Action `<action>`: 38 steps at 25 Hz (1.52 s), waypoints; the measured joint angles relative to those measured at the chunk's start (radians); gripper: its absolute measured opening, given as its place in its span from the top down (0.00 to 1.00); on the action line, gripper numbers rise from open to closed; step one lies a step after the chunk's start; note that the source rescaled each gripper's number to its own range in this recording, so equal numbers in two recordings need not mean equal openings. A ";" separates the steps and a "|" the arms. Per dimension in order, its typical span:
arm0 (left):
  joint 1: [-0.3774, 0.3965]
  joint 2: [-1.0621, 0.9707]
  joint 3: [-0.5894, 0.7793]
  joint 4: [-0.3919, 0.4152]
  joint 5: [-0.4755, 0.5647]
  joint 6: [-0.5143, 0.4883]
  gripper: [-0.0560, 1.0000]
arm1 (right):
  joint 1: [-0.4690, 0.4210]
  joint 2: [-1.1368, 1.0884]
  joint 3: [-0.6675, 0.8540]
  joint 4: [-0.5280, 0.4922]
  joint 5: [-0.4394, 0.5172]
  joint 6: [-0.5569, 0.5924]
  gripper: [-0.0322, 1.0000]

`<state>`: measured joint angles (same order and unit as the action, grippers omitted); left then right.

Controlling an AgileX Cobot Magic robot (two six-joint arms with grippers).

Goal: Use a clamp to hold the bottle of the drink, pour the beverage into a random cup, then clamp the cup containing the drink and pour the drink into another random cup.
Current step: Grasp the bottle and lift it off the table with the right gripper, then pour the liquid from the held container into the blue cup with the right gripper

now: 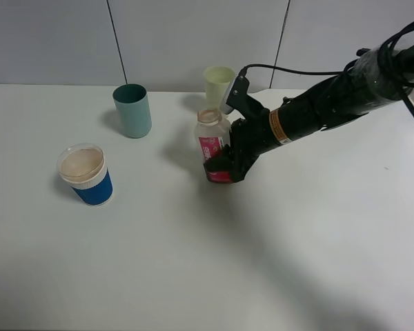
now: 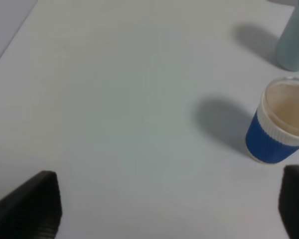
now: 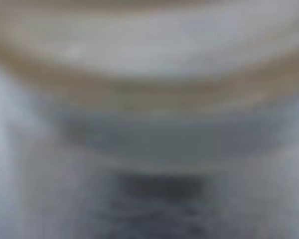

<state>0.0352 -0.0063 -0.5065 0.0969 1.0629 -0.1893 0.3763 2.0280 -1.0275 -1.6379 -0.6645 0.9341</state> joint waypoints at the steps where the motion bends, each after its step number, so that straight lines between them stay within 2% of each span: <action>1: 0.000 0.000 0.000 0.000 0.000 0.000 0.36 | 0.002 0.000 0.000 0.000 0.002 0.000 0.93; 2: 0.000 0.000 0.000 0.000 0.000 0.000 0.36 | 0.003 0.000 -0.001 0.002 0.002 0.000 0.95; 15: 0.000 0.000 0.000 0.000 0.000 0.000 0.36 | 0.003 0.000 -0.002 0.012 0.004 0.015 0.95; 21: 0.000 0.000 0.000 0.000 0.000 0.000 0.36 | 0.003 0.001 -0.002 0.082 0.010 0.026 0.95; 30: 0.000 0.000 0.000 0.000 0.000 0.000 0.36 | 0.003 -0.065 -0.002 0.134 0.023 0.017 0.95; 38: 0.000 0.000 0.000 0.000 0.000 0.000 0.36 | 0.003 -0.127 -0.002 0.269 0.067 0.004 0.95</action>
<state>0.0352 -0.0063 -0.5065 0.0969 1.0629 -0.1893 0.3795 1.9010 -1.0294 -1.3686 -0.5977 0.9385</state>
